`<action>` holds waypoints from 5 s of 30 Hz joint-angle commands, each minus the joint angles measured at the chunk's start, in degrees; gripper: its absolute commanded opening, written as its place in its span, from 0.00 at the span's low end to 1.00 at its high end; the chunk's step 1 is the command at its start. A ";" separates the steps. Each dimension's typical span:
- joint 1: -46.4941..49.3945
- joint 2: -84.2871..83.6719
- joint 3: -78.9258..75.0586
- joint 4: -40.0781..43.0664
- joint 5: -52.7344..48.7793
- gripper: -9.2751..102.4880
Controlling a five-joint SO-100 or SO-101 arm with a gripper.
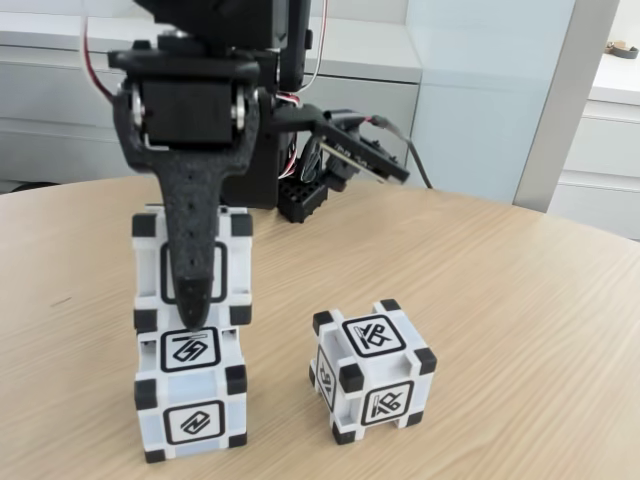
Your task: Stack cubes from left to right.
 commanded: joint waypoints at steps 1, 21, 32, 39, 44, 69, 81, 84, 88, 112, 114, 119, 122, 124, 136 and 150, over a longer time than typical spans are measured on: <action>0.53 0.26 -1.49 0.00 0.44 0.08; 0.53 0.00 -1.41 0.09 1.14 0.18; 0.53 1.05 -1.05 0.09 0.18 0.39; -0.35 1.32 -1.41 0.18 0.09 0.42; -0.70 6.24 -1.49 0.18 0.35 0.43; -23.12 -1.32 -0.44 0.26 9.05 0.46; -22.94 -11.16 -1.23 -0.70 10.37 0.45; -22.94 -15.47 -1.49 -0.79 10.99 0.44; -22.94 -18.81 -1.49 -0.88 12.83 0.36; -22.94 12.13 -11.07 0.09 9.14 0.08; -22.85 12.74 -12.30 0.26 7.73 0.08; -17.49 14.15 -13.89 0.26 4.31 0.08; -13.71 14.15 -13.89 0.26 1.93 0.08; -11.34 14.15 -13.89 0.26 0.79 0.08; -5.19 13.18 -13.97 8.53 0.26 0.08; -1.58 12.83 -13.97 8.70 -0.70 0.08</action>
